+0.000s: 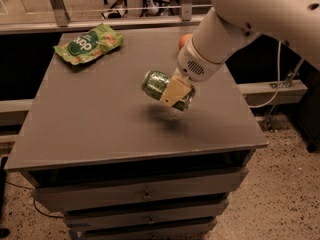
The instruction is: Move green can near green rice chip bag
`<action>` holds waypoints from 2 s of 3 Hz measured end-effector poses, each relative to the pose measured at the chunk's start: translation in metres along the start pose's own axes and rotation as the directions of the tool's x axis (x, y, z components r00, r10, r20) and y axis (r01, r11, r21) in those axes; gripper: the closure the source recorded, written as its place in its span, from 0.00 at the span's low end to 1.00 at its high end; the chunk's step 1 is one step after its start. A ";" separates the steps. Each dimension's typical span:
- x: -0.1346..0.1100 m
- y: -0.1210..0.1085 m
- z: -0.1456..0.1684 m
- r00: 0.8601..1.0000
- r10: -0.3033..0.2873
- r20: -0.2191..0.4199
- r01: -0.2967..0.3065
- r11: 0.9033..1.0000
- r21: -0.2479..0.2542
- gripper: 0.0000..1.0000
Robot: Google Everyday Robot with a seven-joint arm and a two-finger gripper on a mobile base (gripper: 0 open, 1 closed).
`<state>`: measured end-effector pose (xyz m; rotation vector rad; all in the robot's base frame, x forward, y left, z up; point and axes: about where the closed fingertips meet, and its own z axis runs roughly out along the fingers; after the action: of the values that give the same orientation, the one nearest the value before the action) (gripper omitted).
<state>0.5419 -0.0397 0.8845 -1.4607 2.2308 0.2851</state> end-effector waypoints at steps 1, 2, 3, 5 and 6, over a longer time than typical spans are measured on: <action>-0.017 -0.010 0.007 0.999 -0.026 0.040 0.025 1.000 0.016 1.00; -0.044 -0.030 0.017 0.993 -0.055 0.101 0.051 0.998 0.038 1.00; -0.081 -0.043 0.030 0.982 -0.082 0.172 0.074 0.996 0.054 1.00; -0.157 -0.075 0.062 0.928 -0.124 0.351 0.096 0.991 0.098 1.00; -0.192 -0.100 0.079 0.881 -0.141 0.452 0.093 0.987 0.128 1.00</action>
Offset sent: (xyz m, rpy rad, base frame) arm 0.0876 0.0528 0.0169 0.1264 -0.1629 0.0562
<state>0.7172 0.1069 0.9150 -1.3041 1.7434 0.4222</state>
